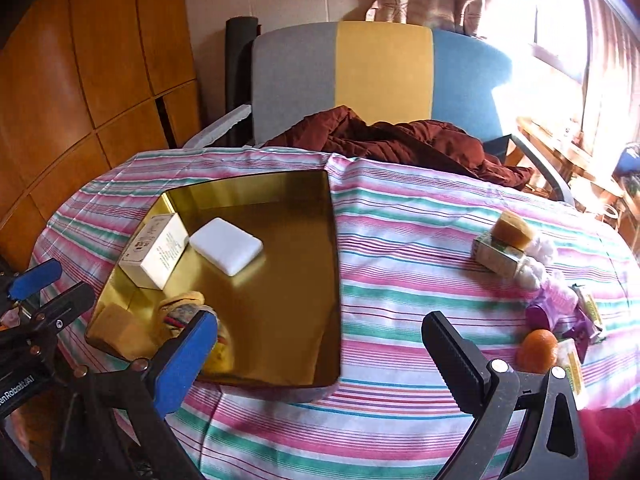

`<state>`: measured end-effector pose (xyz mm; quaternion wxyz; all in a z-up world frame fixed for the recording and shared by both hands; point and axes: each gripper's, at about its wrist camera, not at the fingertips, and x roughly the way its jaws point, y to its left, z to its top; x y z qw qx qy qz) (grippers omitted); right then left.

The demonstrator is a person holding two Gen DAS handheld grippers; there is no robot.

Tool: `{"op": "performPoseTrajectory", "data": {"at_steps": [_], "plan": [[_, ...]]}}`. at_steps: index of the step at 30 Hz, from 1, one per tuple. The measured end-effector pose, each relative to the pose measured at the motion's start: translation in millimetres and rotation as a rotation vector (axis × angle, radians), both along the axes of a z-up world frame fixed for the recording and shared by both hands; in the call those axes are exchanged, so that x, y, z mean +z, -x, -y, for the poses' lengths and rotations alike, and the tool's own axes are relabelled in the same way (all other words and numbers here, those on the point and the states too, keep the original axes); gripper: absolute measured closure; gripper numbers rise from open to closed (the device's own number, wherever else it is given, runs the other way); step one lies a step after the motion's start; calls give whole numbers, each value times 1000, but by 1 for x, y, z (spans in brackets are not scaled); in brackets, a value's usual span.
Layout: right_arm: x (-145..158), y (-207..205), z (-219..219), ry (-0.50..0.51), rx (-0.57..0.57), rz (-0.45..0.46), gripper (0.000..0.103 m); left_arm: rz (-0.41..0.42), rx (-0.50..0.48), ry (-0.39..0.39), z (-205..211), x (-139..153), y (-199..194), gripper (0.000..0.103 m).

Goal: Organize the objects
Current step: 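Move both tools back over the remaining items on the cloth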

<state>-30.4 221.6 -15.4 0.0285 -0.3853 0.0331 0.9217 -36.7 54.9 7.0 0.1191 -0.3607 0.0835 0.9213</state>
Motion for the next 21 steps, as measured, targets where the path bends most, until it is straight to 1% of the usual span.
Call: {"op": "performPoseTrajectory", "data": {"at_steps": [10,16,21], "plan": [[4,-12,-50,-21,-116,9,0,9,-73,26,-25,-3,-5,39],[16,-17,-85,-37,-181,5,0,2,-111,40,-38,-1,-8,39],[26,-22,-123,-56,-251,-4,0,-5,-143,45,-49,2,-8,39]]}}
